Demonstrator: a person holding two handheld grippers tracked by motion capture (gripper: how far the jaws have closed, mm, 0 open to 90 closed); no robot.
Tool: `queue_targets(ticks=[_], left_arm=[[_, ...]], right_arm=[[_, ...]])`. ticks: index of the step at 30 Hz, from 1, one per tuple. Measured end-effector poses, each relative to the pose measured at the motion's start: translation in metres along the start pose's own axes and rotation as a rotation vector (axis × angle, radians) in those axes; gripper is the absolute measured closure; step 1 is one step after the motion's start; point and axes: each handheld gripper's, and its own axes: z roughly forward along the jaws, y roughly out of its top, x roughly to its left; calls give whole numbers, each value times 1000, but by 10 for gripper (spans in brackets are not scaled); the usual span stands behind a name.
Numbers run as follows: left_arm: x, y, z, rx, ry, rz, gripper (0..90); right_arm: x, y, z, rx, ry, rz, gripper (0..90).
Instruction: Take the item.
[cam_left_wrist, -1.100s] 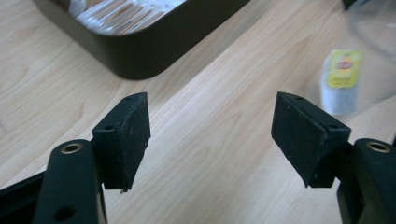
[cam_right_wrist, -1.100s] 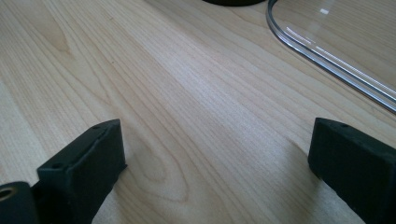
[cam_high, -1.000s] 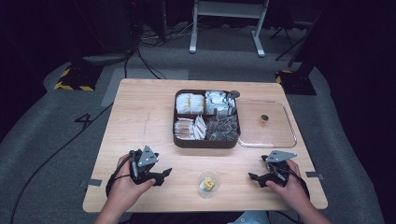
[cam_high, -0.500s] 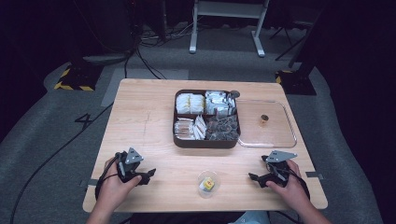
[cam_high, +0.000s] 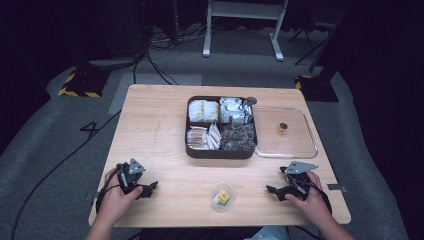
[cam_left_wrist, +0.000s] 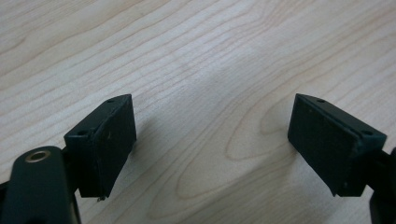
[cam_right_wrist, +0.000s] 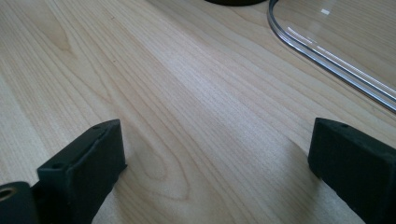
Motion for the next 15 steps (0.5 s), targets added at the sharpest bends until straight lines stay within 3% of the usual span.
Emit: queue_targets(ticks=[4,15], left_arm=[[5,-5,5,-62,-25,13,111],[1,-8,3,-65,12,-26,98]], right_arm=[[0,0,0,0,0,0,40],[0,0,0,0,0,0,40]])
